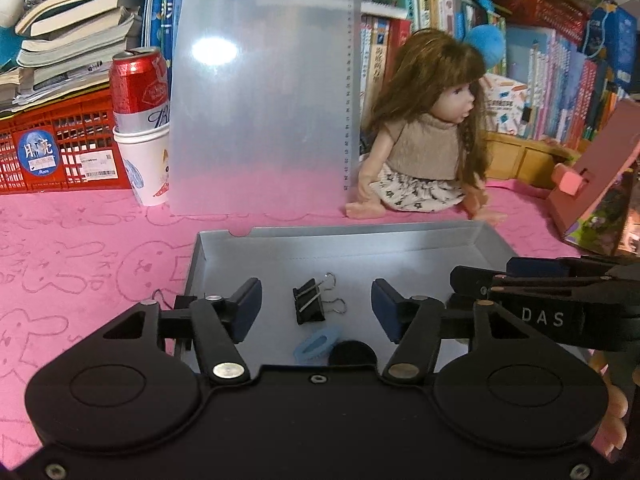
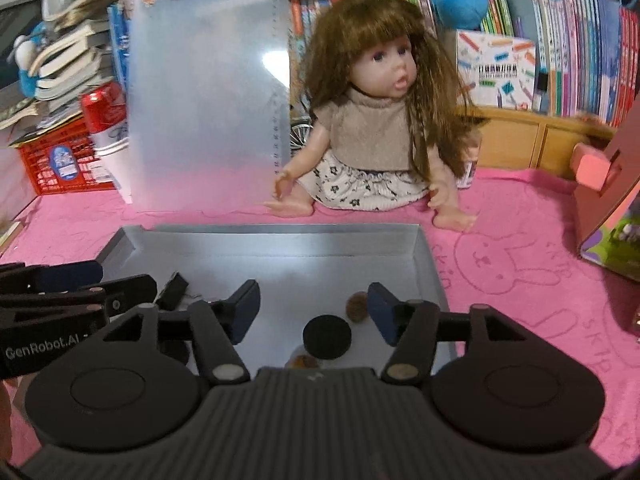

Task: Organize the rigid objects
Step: 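Release the binder clip in the box with the left tool while the right tool releases the nut, then withdraw both open tools from the box toward the remaining objects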

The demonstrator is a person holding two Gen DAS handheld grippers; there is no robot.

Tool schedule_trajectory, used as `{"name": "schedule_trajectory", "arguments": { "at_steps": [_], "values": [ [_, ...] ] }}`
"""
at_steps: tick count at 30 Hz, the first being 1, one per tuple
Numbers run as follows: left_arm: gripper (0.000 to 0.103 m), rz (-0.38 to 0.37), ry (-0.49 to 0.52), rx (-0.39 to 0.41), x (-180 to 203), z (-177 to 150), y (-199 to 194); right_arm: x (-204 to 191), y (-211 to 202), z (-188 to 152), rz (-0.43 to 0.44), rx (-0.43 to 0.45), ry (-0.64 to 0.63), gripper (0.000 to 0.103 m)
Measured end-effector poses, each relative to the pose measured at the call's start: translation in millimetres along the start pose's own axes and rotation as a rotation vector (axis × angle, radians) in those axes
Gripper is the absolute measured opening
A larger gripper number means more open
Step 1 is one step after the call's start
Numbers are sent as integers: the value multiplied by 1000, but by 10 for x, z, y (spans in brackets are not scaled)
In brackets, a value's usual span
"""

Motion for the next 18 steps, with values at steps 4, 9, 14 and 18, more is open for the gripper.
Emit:
{"name": "schedule_trajectory", "arguments": {
  "at_steps": [4, 9, 14, 18],
  "values": [
    [64, -7, 2, 22, 14, -44, -201, -31, -213, -42, 13, 24, -19, 80],
    [71, -17, 30, 45, 60, -146, -459, -72, -493, -120, 23, 57, -52, 84],
    [72, -36, 39, 66, 104, -287, -712, -144, -700, -257, 32, 67, -80, 87],
    [73, -46, 55, 82, 137, -433, -906, -197, -849, -399, 33, 77, -110, 87]
  ]
}}
Point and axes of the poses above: each gripper's, at about its wrist camera, not at the fingertips, and y roughly the way its jaws point, x to its right, z to its top, the point moved 10 cm from there along y, roughly the way its jaws point, and after that the axes turned 1 degree about -y, right-handed, at the moved point
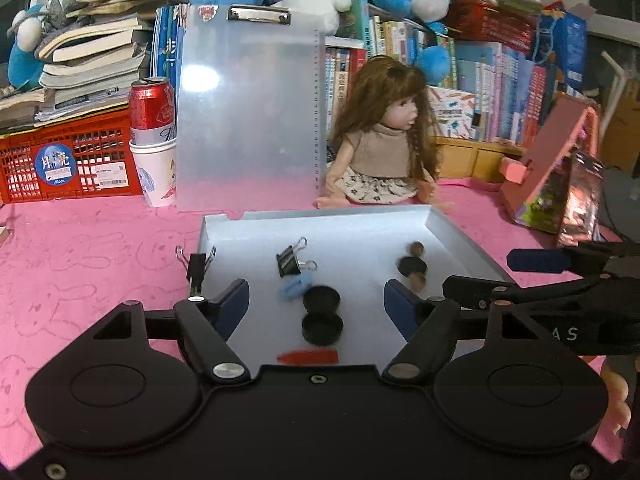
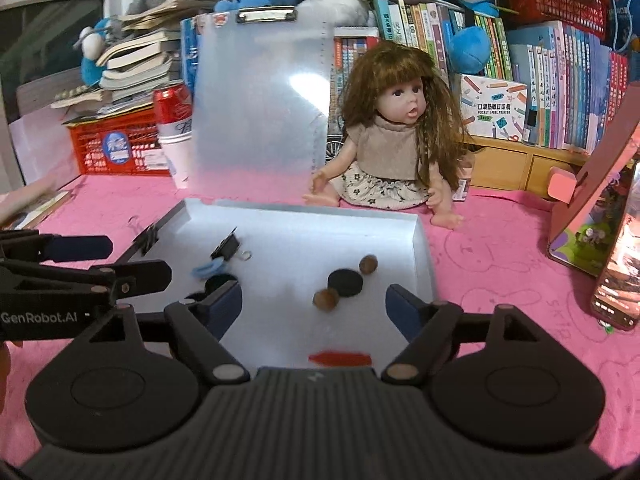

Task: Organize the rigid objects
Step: 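Withdraw both open tools from the box toward the remaining objects, then grasp a black disc with the left tool while the right tool grasps the blue comb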

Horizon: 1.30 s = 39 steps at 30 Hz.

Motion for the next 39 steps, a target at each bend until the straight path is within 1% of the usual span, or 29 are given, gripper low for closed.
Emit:
{"name": "schedule_trajectory", "arguments": {
  "at_steps": [3, 7, 12, 20, 28, 34, 35, 36, 37, 39],
  "values": [
    [74, -5, 20, 10, 45, -100, -147, -37, -103, -97, 3, 3, -12, 88],
    [75, -26, 31, 19, 124, -247, -343, -49, -229, -235, 10, 3, 3, 88],
    [76, -53, 61, -10, 244, -514, -530, -67, -333, -402, 4, -6, -10, 88],
    [76, -80, 99, -30, 383, -927, -796, -16, -528, -649, 1, -7, -3, 89],
    [75, -91, 114, -49, 497, -1272, -917, 14, -692, -827, 6, 13, 7, 89],
    [66, -128, 105, -82, 606, -1399, -888, 13, -741, -899, 1, 27, 12, 90],
    [58, -130, 105, -84, 623, -1405, -869, 7, -755, -908, 1, 37, 14, 90],
    [49, -130, 103, -86, 634, -1412, -850, 0, -775, -912, -2, 53, 15, 90],
    [46, -124, 101, -84, 635, -1415, -836, -6, -792, -914, -8, 67, 14, 90],
    [30, -116, 107, -64, 631, -1395, -835, -24, -817, -919, -13, 89, 8, 90]
  ]
}}
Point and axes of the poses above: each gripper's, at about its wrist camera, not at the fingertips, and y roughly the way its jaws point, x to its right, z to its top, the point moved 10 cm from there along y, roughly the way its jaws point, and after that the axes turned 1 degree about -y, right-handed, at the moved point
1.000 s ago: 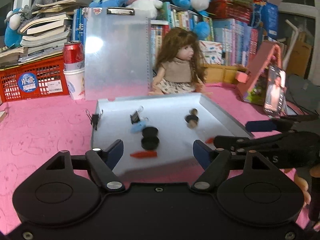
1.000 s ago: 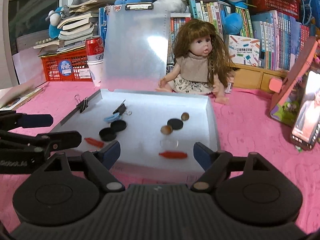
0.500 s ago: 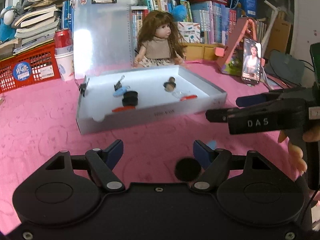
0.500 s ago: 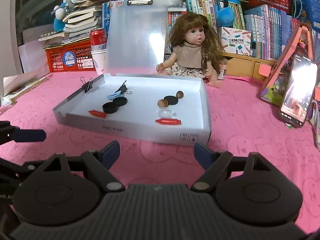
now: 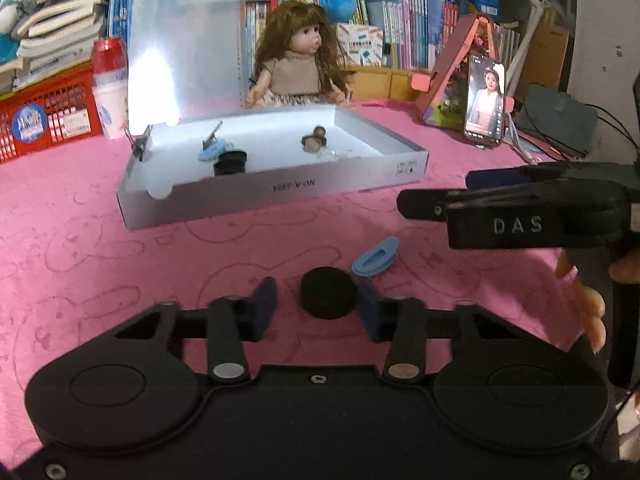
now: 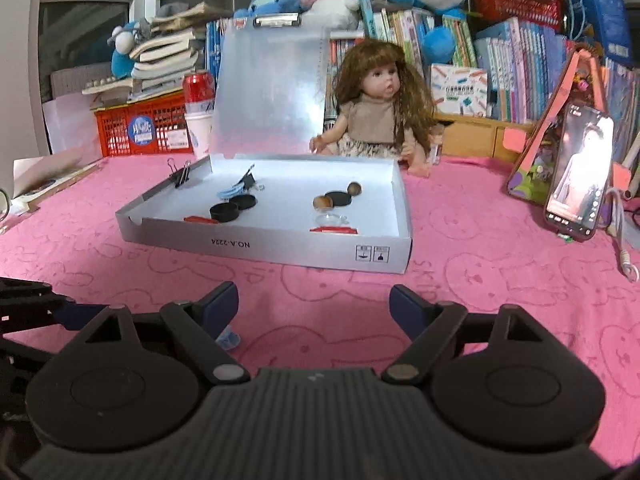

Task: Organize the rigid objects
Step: 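Grasp a black disc with the left tool while the right tool grasps the blue comb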

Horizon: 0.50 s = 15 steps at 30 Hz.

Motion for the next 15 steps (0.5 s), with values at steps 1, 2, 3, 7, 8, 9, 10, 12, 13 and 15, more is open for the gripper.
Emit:
{"name": "schedule_trajectory", "arguments": {
  "at_steps": [1, 2, 3, 7, 8, 9, 10, 12, 13, 15],
  "values": [
    [30, 5, -4, 5, -11, 3, -4, -13, -12, -5, 3, 9, -3, 90],
    [30, 11, -12, 10, -29, 9, -11, -31, -18, -9, 8, 15, -7, 90],
    [30, 20, -15, 17, -49, 17, -20, -49, -19, -19, 11, 19, -12, 90],
    [30, 67, -15, 50, -188, 73, -86, -143, -11, -82, 22, 16, -36, 90],
    [30, 76, -18, 54, -220, 88, -97, -175, -7, -101, 27, 12, -44, 89],
    [30, 87, -22, 57, -259, 103, -107, -217, 0, -128, 34, 5, -56, 89],
    [30, 97, -26, 61, -301, 115, -118, -259, 4, -150, 38, -2, -70, 89],
    [30, 125, -34, 64, -381, 134, -133, -354, 17, -189, 41, -16, -108, 89],
    [30, 136, -39, 65, -416, 143, -134, -396, 23, -203, 46, -24, -128, 89],
    [30, 148, -51, 65, -473, 155, -136, -488, 38, -233, 56, -42, -160, 89]
  ]
}}
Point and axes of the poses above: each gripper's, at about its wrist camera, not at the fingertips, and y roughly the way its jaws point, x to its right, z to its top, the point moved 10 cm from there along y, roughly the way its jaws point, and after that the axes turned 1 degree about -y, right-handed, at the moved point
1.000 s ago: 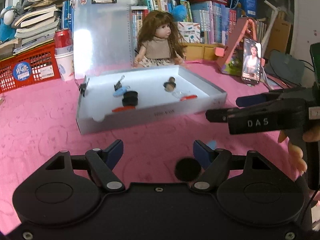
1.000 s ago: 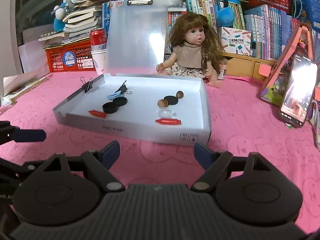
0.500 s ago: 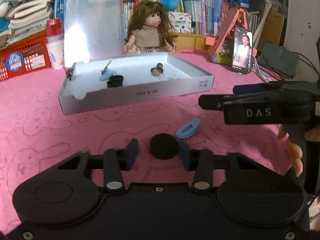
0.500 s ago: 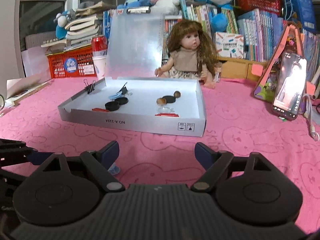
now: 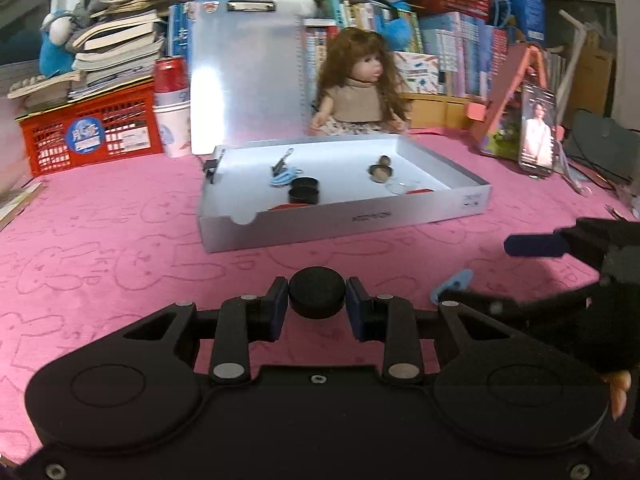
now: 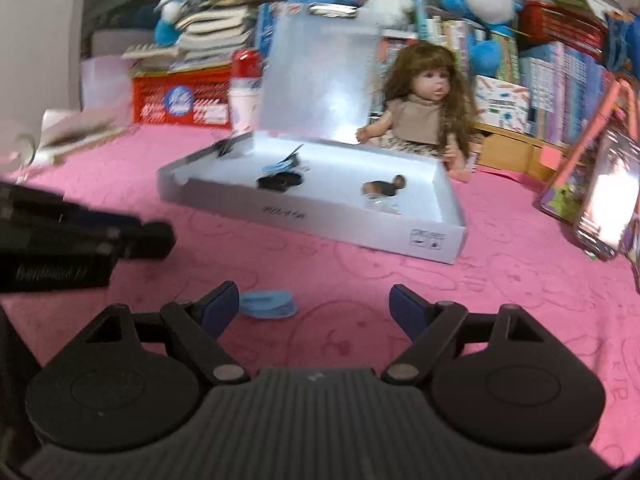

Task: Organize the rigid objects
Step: 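Grasp a black disc with the left tool while the right tool grasps the blue comb, then carry the black disc into the box with the left tool while the right tool carries the comb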

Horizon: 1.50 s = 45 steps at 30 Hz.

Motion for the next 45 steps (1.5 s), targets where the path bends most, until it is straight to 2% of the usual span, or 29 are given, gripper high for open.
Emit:
{"name": "schedule_trajectory", "arguments": {
  "at_steps": [9, 11, 13, 28, 45],
  "values": [
    [30, 6, -14, 7, -27, 27, 0, -183, 32, -25, 18, -38, 0, 70],
    [30, 6, -17, 9, -19, 30, -6, -206, 23, -16, 22, -39, 2, 55],
    [30, 5, -20, 11, -15, 37, -9, -210, 27, -1, 21, -40, 5, 46],
    [30, 12, -51, 11, -78, 148, 14, -32, -10, 128, -16, -4, 66, 45],
    [30, -13, -72, 26, -70, 605, 188, 302, 91, 481, -73, 26, 156, 45]
  ]
}}
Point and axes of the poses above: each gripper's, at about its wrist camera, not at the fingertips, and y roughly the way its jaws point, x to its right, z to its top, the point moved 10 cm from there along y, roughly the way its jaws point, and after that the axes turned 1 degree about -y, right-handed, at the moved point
